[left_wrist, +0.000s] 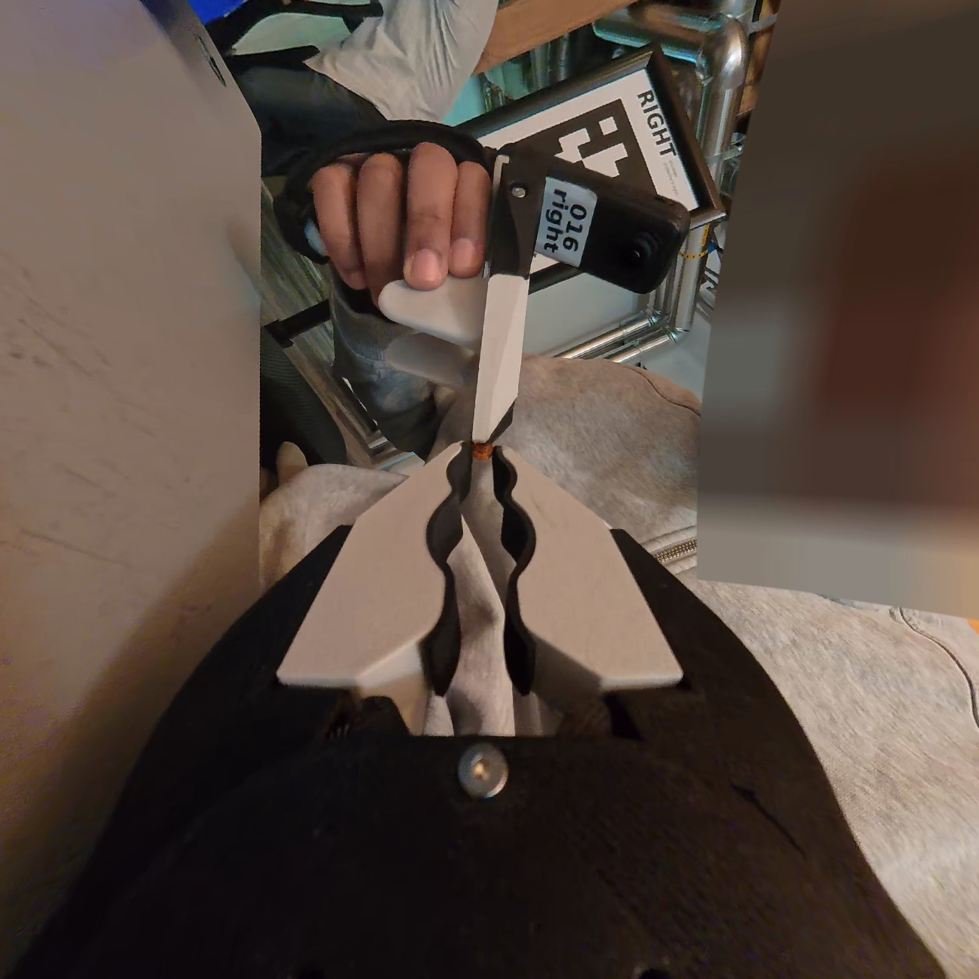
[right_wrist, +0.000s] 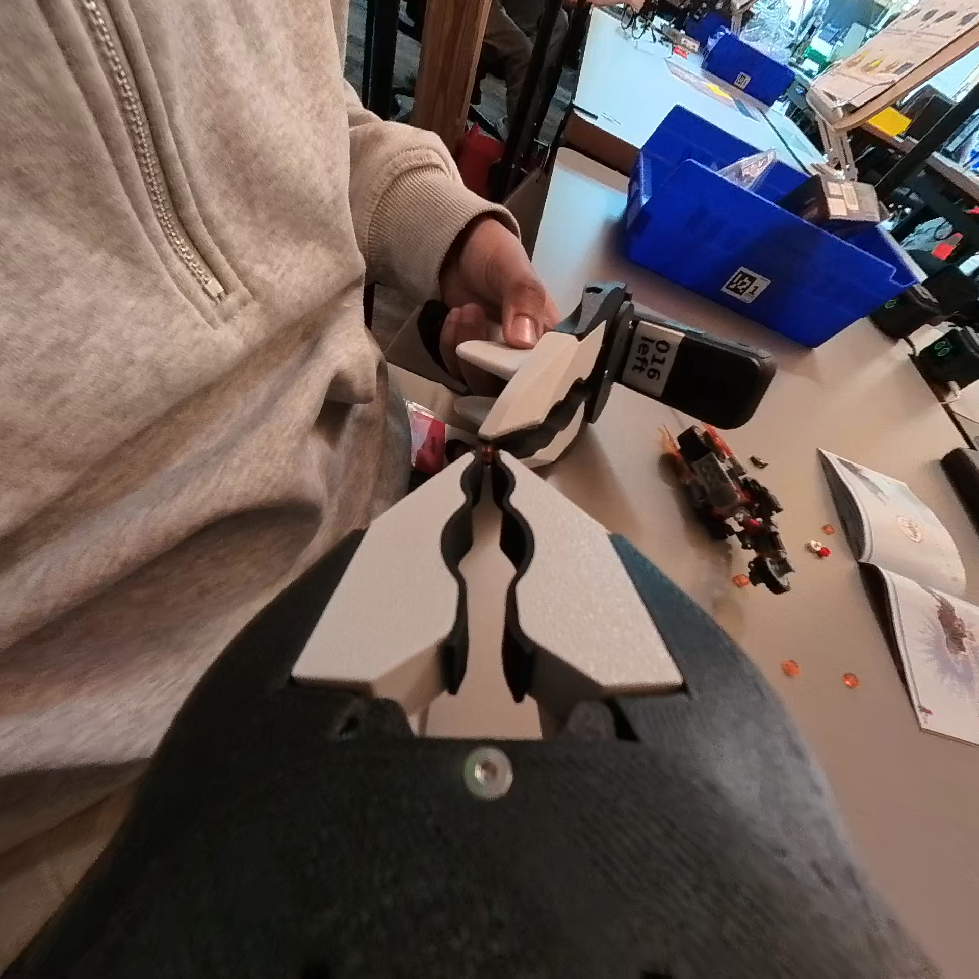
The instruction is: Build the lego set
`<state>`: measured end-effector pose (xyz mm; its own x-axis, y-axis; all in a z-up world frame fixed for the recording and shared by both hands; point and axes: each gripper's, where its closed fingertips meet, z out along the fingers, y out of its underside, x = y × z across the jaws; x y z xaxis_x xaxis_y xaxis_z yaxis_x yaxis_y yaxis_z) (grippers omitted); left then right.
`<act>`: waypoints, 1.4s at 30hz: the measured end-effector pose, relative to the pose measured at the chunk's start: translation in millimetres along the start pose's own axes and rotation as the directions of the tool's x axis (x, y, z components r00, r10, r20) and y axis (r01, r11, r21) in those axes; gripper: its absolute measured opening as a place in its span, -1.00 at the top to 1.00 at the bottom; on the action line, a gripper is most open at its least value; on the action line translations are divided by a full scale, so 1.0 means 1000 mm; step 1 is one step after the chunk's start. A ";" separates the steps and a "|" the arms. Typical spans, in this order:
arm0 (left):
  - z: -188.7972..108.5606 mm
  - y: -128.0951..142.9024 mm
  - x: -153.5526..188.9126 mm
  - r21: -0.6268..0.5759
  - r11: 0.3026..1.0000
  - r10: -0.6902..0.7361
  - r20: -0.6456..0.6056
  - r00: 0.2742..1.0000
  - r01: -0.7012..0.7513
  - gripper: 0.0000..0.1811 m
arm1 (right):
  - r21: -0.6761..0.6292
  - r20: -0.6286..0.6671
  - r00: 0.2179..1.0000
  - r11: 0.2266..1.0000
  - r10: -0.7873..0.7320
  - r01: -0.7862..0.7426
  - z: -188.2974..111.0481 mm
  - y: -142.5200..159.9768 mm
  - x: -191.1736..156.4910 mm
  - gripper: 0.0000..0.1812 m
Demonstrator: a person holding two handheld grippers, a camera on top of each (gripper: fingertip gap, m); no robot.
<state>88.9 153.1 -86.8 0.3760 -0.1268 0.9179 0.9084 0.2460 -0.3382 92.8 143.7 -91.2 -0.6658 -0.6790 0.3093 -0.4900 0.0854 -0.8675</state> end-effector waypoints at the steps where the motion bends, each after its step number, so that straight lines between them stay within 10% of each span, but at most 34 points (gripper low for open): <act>1: 0.000 0.000 0.000 0.003 1.000 0.002 -0.002 1.000 -0.002 0.94 | -0.001 -0.001 1.000 1.000 0.009 -0.009 0.000 0.000 0.000 1.00; 15: -0.030 -0.038 0.012 0.166 0.923 0.303 0.236 0.923 -0.346 0.76 | 0.052 -0.104 0.944 0.950 0.313 -0.309 -0.009 0.010 0.045 1.00; 22: -0.104 -0.083 -0.007 0.027 0.759 0.430 0.730 0.531 -0.651 0.70 | 0.110 -0.023 0.783 0.780 0.621 -0.616 0.004 0.021 0.095 1.00; 32: -0.154 -0.125 -0.056 -0.344 0.746 0.499 0.856 0.137 -0.570 0.60 | -0.040 -0.047 0.734 0.733 0.677 -0.679 0.042 0.060 0.171 1.00; 42: -0.152 -0.127 -0.074 -0.337 0.798 0.515 0.812 0.274 -0.500 0.81 | -0.200 -0.003 0.742 0.726 0.671 -0.657 0.066 0.081 0.179 1.00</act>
<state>-26.4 -14.4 -143.6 0.4222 0.8726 0.2457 0.5983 -0.0646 -0.7987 -29.0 -18.4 -131.8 -0.8243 -0.4441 -0.3511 -0.0309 0.6546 -0.7554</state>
